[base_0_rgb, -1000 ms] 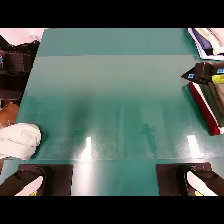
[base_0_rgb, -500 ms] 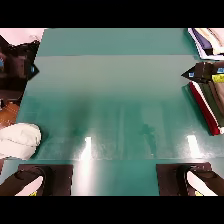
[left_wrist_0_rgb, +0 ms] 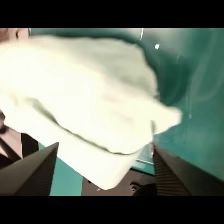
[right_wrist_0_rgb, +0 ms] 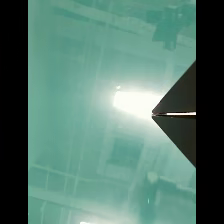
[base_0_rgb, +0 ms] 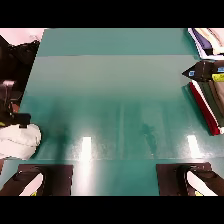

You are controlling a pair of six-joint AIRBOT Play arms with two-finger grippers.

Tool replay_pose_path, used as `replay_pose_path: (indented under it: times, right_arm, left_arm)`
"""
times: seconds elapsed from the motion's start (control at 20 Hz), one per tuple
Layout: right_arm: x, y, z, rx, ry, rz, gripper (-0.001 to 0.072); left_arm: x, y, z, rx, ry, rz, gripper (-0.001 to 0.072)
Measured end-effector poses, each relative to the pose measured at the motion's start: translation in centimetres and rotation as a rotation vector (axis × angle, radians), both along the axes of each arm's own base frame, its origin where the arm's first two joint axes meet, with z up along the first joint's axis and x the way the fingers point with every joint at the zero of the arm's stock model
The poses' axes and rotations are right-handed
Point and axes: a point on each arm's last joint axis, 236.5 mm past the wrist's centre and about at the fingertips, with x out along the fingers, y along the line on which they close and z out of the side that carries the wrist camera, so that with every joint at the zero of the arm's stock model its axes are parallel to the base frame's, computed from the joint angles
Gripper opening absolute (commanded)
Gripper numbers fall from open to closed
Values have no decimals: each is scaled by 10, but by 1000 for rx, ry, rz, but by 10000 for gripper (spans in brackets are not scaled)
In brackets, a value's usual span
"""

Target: Fold the shirts.

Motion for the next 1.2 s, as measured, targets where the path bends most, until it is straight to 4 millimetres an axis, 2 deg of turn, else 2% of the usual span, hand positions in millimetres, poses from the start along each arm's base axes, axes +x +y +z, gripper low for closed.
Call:
replay_pose_path:
  times: [0.15, 0.35, 0.45, 0.55, 0.6, 0.7, 0.8, 0.9, 1.0, 1.1, 1.2]
  right_arm:
    - [0, 0, 0, 0, 0, 1, 20]
    - [0, 0, 0, 0, -1, 1, 20]
    - [0, 0, 0, 0, -1, 2, 20]
    - [0, 0, 0, 0, -1, 2, 20]
    - [0, 0, 0, 1, -1, 2, 20]
    - [0, 0, 0, 1, -1, 2, 20]
    - [0, 1, 0, 1, -1, 3, 20]
    - [0, 1, 0, 2, -1, 3, 20]
    - [0, 1, 2, 4, -6, 3, 20]
    - [4, 1, 13, 6, -40, -4, 20]
    - [11, -1, 31, 8, -104, -18, 20]
  left_arm:
    - [-14, 21, -30, -14, 16, 89, 720]
    - [-13, 27, -57, -65, -17, 106, 697]
    - [-10, 27, -67, -78, -37, 103, 350]
    - [-5, 28, -71, -82, -61, 97, 113]
    - [-3, 28, -73, -82, -71, 95, 28]
    - [2, 27, -73, -92, -93, 91, 26]
    - [13, 22, -64, -115, -136, 91, 26]
    - [40, 7, -34, -154, -229, 47, 25]
    - [74, -23, 17, -218, -354, -49, 25]
    - [101, -73, 84, -316, -500, -195, 25]
    - [110, -132, 154, -427, -639, -366, 25]
